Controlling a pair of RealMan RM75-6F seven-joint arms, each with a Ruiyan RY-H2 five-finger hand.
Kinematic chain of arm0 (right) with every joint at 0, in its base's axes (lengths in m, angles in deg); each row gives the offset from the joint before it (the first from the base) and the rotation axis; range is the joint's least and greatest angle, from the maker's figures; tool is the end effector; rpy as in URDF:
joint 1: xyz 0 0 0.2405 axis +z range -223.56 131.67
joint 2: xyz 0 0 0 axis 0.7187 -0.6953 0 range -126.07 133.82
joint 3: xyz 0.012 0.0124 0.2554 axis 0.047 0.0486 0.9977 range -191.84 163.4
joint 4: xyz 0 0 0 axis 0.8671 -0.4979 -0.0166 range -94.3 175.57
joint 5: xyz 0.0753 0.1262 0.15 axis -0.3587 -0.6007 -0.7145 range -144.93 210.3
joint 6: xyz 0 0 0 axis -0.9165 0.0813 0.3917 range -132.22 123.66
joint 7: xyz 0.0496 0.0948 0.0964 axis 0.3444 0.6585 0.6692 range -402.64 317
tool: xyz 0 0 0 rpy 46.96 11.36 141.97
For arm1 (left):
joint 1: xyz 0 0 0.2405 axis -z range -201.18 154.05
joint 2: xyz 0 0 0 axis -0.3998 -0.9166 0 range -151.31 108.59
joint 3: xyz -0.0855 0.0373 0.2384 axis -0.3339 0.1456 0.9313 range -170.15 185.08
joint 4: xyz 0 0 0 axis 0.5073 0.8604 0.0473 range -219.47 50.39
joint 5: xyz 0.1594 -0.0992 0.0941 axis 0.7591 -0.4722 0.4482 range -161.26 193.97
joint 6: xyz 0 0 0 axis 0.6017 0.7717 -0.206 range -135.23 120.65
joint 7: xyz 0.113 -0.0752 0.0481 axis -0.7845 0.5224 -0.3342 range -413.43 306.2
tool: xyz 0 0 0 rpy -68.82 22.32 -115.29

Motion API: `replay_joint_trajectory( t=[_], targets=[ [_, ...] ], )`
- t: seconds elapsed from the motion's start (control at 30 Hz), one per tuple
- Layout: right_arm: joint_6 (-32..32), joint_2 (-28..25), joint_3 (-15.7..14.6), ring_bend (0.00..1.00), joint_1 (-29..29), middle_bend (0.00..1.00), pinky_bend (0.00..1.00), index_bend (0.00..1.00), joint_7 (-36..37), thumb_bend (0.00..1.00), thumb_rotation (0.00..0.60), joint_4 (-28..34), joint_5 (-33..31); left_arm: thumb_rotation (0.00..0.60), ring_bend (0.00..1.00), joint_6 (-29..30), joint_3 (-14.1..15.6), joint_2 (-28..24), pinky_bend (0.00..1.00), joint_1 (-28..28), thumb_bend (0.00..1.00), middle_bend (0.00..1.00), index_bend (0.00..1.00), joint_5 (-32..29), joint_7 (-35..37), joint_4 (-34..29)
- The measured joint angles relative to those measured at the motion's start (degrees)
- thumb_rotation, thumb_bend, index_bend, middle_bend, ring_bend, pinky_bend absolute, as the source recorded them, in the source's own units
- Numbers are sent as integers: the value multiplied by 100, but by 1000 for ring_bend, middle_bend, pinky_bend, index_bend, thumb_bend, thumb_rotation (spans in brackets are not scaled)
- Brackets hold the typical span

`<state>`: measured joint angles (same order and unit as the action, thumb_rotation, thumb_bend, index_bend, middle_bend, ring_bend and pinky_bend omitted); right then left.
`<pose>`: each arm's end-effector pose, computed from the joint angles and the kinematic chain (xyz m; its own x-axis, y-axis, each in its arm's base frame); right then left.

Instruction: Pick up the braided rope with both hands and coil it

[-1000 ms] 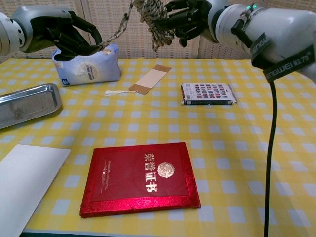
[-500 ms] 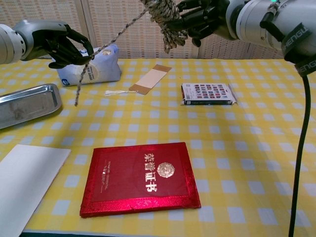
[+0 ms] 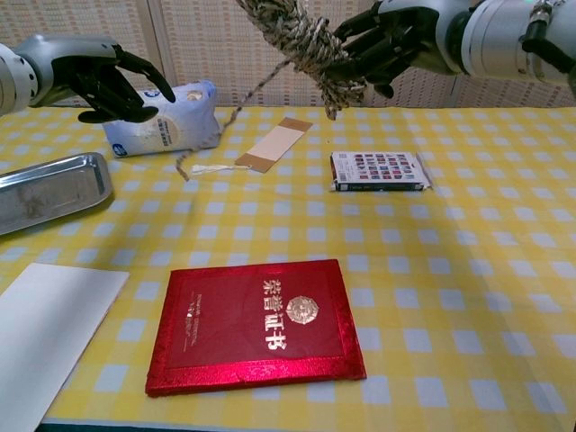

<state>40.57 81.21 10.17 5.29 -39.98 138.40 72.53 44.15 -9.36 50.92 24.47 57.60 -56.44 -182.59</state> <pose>-0.0650 -0.3864 0.0463 -0.2099 -0.4567 0.8645 -0.9503 -0.1128 -0.2903 -0.1262 0.3802 0.0701 -0.0140 0.3480 0.9374 0.9952 -0.0855 0.0466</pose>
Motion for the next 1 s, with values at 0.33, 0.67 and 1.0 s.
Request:
replay_joint_trajectory(
  t=[0.33, 0.67, 1.0],
  targets=[
    [-108, -434, -355, 825, 200, 740, 729, 882, -436, 638, 600, 273, -324, 600, 91, 112, 16, -258, 344, -134, 298, 166, 0, 183, -14, -98],
    [-80, -623, -556, 824, 217, 739, 729, 882, -521, 639, 600, 420, -313, 600, 67, 956, 78, -423, 266, -487, 298, 150, 15, 752, -203, -37],
    [68, -879, -587, 824, -39, 739, 729, 882, -296, 638, 600, 660, 102, 600, 102, 1832, 529, -540, 248, -1298, 301, 150, 119, 1632, -231, 160]
  ],
)
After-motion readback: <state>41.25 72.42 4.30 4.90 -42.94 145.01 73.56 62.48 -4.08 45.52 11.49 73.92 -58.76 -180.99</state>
